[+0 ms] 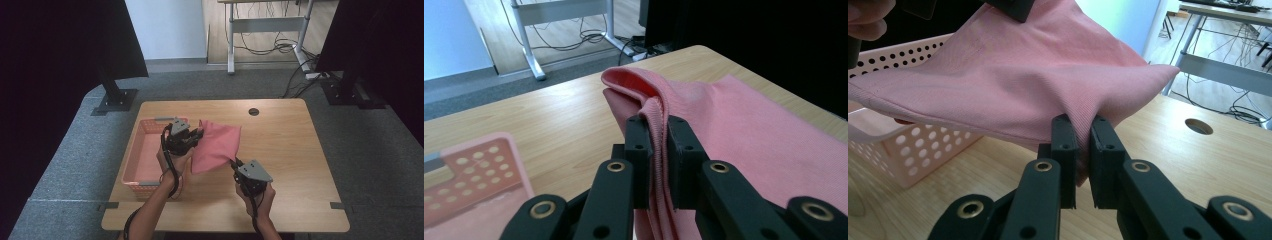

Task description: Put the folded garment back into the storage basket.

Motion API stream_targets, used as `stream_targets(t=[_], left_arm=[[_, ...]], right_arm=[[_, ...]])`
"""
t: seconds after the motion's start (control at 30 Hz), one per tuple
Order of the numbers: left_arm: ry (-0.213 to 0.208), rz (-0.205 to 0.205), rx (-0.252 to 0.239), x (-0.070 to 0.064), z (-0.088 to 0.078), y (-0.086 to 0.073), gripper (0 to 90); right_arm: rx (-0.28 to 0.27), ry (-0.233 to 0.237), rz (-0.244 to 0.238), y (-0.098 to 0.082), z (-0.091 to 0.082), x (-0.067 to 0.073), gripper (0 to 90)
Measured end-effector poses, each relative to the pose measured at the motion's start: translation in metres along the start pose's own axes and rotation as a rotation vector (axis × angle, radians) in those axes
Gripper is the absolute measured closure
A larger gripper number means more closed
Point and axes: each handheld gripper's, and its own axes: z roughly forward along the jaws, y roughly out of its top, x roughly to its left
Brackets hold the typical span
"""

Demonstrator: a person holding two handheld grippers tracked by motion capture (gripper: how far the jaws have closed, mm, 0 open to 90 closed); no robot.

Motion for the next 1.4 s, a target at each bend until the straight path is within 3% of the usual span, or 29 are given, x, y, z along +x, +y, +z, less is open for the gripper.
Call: stream_targets(t=[1.4], left_arm=[[0.101, -0.057, -0.009, 0.061, -0.042, -0.011, 80.4]], right_arm=[[0.004, 0.094, -0.037, 0.026, 0.051, 0.058, 83.2]])
